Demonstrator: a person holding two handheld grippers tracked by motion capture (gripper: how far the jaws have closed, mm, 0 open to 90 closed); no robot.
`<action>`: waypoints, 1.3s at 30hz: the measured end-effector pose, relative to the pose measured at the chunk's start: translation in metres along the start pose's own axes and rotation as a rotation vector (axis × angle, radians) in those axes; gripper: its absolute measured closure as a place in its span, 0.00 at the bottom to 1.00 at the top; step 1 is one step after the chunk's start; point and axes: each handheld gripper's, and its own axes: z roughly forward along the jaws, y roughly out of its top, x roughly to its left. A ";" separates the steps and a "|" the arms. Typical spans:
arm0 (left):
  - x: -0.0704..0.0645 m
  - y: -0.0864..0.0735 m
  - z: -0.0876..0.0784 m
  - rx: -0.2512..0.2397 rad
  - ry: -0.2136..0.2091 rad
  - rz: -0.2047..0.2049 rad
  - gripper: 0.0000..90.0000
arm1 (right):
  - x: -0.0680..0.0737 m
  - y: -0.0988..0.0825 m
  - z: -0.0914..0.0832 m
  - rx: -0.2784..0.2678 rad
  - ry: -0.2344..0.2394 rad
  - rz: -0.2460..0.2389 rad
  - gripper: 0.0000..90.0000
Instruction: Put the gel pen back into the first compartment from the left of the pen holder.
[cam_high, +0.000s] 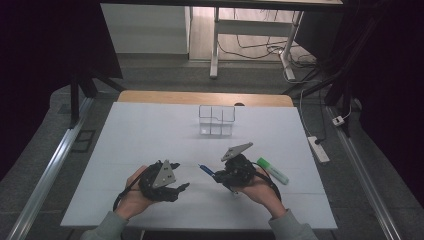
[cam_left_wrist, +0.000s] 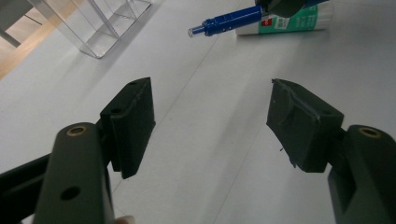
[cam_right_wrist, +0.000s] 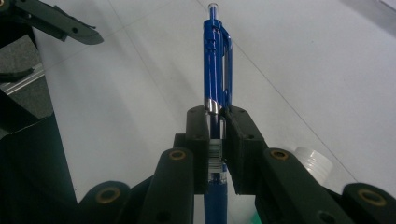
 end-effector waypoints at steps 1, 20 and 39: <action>0.000 0.001 0.001 0.002 -0.003 -0.001 0.34 | 0.000 0.000 0.001 0.000 0.003 0.001 0.89; -0.009 0.010 0.023 0.046 -0.043 0.081 0.33 | 0.010 0.005 0.018 0.067 0.082 -0.025 0.89; -0.023 0.013 0.036 0.088 -0.067 0.239 0.55 | 0.016 0.007 0.022 0.089 0.172 -0.038 0.89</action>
